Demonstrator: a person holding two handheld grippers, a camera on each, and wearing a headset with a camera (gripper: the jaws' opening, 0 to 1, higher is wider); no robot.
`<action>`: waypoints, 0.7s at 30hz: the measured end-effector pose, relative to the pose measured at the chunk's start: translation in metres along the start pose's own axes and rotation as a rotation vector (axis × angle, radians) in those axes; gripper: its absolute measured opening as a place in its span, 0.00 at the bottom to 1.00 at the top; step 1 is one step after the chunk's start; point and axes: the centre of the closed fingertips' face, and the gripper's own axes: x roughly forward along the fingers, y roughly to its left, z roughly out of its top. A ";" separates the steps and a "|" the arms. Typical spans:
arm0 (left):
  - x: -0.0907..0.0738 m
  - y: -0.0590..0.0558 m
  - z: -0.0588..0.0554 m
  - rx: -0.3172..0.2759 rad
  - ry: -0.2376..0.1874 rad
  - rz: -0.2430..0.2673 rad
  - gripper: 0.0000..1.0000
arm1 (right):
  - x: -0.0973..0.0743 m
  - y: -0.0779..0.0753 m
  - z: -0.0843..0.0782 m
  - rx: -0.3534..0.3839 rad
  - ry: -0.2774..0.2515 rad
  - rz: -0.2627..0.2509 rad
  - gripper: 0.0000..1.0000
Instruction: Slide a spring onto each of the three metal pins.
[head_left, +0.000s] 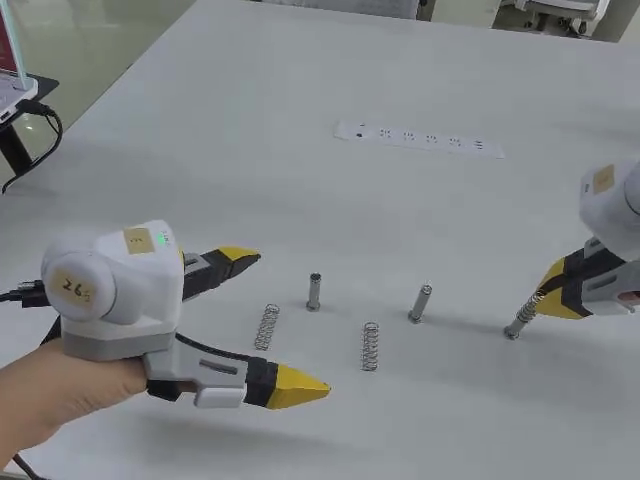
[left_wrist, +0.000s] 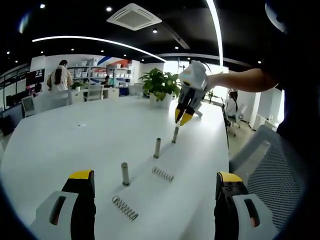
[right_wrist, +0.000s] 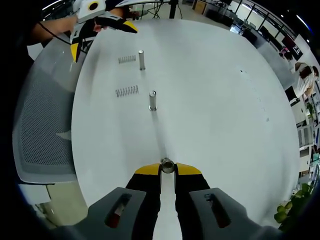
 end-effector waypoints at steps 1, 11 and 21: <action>0.000 0.000 0.000 -0.001 0.001 0.001 0.98 | 0.001 0.000 0.000 0.004 0.001 0.002 0.07; 0.000 0.001 -0.002 -0.001 0.006 0.001 0.98 | 0.014 0.003 -0.006 0.001 0.013 0.010 0.07; 0.001 0.000 -0.002 0.001 0.006 -0.002 0.98 | 0.025 0.003 -0.011 -0.011 0.024 0.005 0.07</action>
